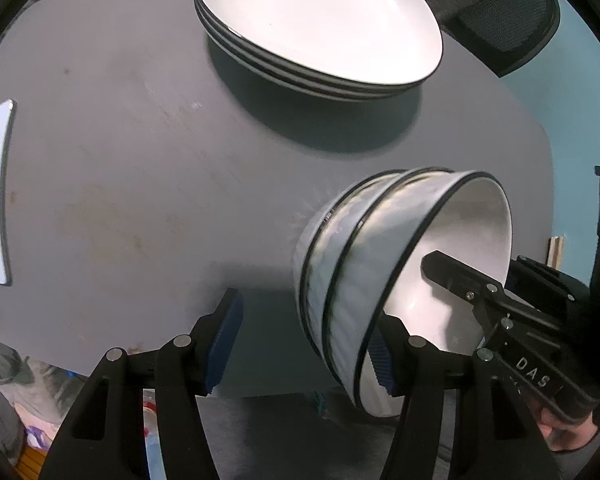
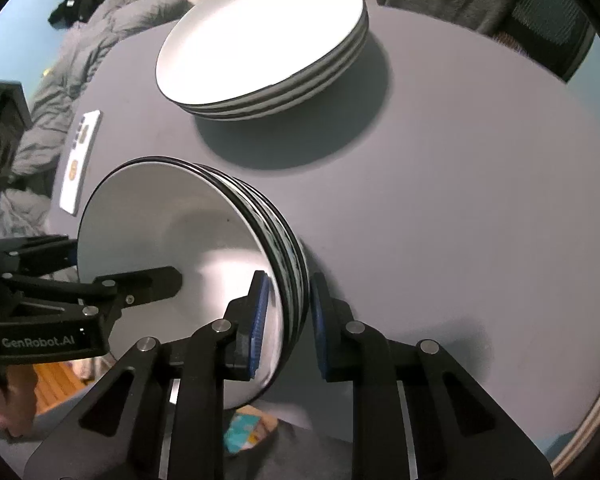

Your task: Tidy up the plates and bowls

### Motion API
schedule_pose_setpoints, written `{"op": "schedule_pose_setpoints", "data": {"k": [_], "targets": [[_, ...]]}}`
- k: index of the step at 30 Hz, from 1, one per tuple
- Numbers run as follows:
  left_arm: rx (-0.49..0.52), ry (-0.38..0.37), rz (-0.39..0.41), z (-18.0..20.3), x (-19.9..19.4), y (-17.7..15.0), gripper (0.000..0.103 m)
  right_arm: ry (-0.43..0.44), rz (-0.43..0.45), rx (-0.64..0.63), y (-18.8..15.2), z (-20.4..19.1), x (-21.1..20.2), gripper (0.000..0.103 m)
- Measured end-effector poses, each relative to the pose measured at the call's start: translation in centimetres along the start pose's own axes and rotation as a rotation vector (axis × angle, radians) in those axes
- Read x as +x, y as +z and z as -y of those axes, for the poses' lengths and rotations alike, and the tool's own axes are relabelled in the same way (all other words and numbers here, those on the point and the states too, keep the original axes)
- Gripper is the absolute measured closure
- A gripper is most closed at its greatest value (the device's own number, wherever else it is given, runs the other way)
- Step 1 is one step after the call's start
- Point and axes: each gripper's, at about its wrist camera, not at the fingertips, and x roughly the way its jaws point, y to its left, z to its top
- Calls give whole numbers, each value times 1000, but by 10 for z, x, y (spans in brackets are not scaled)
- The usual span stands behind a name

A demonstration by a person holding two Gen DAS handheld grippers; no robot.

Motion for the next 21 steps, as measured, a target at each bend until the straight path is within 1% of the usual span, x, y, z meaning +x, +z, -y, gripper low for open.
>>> {"op": "schedule_pose_setpoints", "data": {"k": [2,3,4,5,8,10,14,15,16,19,21], "targets": [[-2,-8,0,0,1,-1,43,11,-5,30,-1,4,-1,85],[3,-6,1,2,1,-1,46,7,-4,27,-2,3,-1,85],[15,-13,9,3,-1,-2,50,-2,-5,15,-2,1,-2,86],[29,-24,14,6,-1,-3,63,-12,-4,6,-3,-1,-3,86],[76,38,41,19,-5,-6,65,-52,-6,-23,-4,-9,-4,87],[82,57,55,22,-6,-9,66,-64,-11,-29,-2,-12,-2,87],[58,53,62,17,-9,-8,76,-48,-45,0,2,-10,0,85],[50,49,61,14,-10,-8,79,-37,-53,11,4,-9,1,83],[42,43,60,12,-11,-7,80,-21,-62,20,5,-8,3,80],[19,16,50,2,-13,-7,82,-10,-74,12,8,-11,6,76],[20,26,46,2,-13,-6,83,-7,-78,12,9,-11,7,75]]}}
